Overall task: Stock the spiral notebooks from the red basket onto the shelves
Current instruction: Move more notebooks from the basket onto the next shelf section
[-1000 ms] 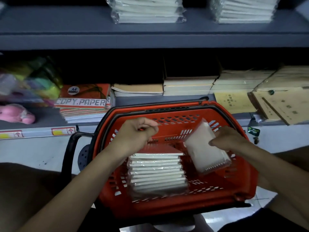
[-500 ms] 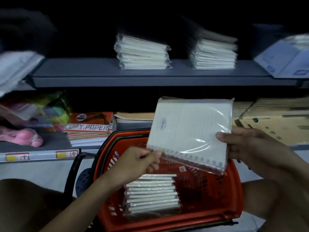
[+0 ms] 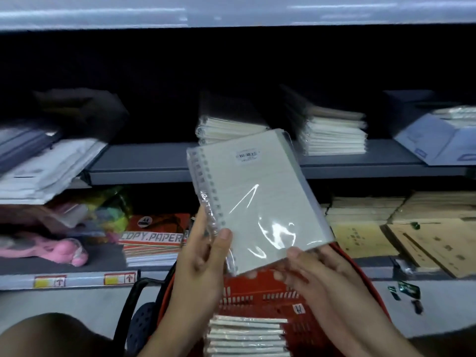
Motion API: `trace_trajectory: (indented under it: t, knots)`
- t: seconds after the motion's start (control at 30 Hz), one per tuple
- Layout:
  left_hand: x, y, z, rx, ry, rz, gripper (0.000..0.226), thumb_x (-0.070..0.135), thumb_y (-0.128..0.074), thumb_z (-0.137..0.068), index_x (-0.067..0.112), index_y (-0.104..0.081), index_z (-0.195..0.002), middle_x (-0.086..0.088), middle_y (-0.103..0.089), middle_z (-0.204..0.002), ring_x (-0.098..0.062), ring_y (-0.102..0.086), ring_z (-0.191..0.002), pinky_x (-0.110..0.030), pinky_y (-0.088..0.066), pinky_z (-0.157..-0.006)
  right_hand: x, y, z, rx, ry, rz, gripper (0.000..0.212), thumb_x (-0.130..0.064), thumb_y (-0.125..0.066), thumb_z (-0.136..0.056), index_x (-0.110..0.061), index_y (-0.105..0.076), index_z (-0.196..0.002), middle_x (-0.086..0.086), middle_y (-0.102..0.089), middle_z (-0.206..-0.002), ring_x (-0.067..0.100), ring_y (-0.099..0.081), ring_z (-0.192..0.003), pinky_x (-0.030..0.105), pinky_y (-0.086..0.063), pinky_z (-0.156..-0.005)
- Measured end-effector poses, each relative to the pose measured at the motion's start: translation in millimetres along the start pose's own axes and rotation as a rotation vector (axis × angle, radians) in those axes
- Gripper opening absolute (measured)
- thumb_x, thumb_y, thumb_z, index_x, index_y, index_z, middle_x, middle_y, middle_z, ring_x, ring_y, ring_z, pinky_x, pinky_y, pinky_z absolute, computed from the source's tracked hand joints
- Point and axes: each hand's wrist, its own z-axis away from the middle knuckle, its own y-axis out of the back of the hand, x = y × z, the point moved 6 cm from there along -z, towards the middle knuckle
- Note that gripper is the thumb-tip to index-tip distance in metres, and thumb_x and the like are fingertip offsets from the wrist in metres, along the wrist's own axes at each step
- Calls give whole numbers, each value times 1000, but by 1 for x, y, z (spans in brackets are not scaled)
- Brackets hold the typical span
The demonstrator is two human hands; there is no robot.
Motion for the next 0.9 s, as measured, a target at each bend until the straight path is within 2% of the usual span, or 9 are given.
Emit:
trace_trajectory:
  t: [0.03,0.1,0.2,0.33,0.4,0.6,0.73,0.83,0.9]
  knots:
    - [4,6,-2,7,-26,-38,49,20,-48,-101,35,-42,-148,6,-67,-131,-19,-70,-112,-44,-60,-87,-4,3,-1,10,2,6,29,-10,-76,-71,-14,-74,-100,20,-69,-91,35,-67,-81,43,-59,-72]
    - [12,15,-6,-3,-52,-74,46,23,-45,-102,37,-45,-146,12,-68,-130,-13,-75,-96,-28,-61,-72,-12,7,-2,-25,2,72,41,-7,-69,-80,-23,-67,-117,19,-74,-103,33,-68,-77,41,-60,-68]
    - [16,19,-11,-39,-17,-65,47,26,-47,-100,39,-45,-146,10,-69,-127,-26,-71,-59,-29,-58,-49,-15,2,-3,-92,-2,204,41,-2,-61,-87,-14,-66,-126,20,-74,-107,32,-70,-75,37,-61,-66]
    - [14,21,-18,-161,106,182,59,14,-55,-92,32,-45,-147,2,-66,-134,-30,-70,-109,-40,-63,-63,-23,4,-5,0,147,233,47,-10,-67,-75,-17,-69,-122,16,-77,-103,34,-73,-72,34,-61,-61]
    - [13,21,-19,-201,160,320,64,3,-54,-88,30,-46,-146,-2,-66,-135,-31,-66,-118,-44,-63,-67,-31,5,-5,49,235,230,47,-17,-72,-68,-21,-75,-115,15,-78,-100,35,-73,-69,33,-61,-60]
    - [0,29,-26,-19,113,345,56,3,-60,-82,12,-57,-137,-10,-72,-123,-35,-72,-104,-43,-63,-57,-28,0,-7,140,324,241,38,-17,-81,-70,-35,-79,-104,13,-79,-94,41,-75,-73,43,-63,-69]
    - [6,33,-37,15,66,322,71,28,-93,-60,16,-69,-126,-12,-72,-123,-37,-73,-98,-43,-62,-56,-30,-13,-14,15,282,265,77,-44,-97,-42,-39,-74,-115,17,-77,-99,41,-75,-84,38,-63,-75]
    - [16,36,-59,33,67,307,52,17,-73,-78,15,-65,-129,-10,-74,-118,-33,-76,-84,-36,-63,-57,-42,-19,-34,-41,315,289,62,-21,-87,-69,-34,-67,-126,18,-78,-97,36,-76,-88,35,-61,-81]
    - [28,33,-79,14,35,248,50,12,-63,-86,11,-58,-136,-6,-73,-121,-28,-75,-95,-35,-63,-61,-54,-25,-54,-77,348,368,59,-13,-70,-79,-32,-58,-134,11,-78,-101,29,-76,-91,32,-60,-85]
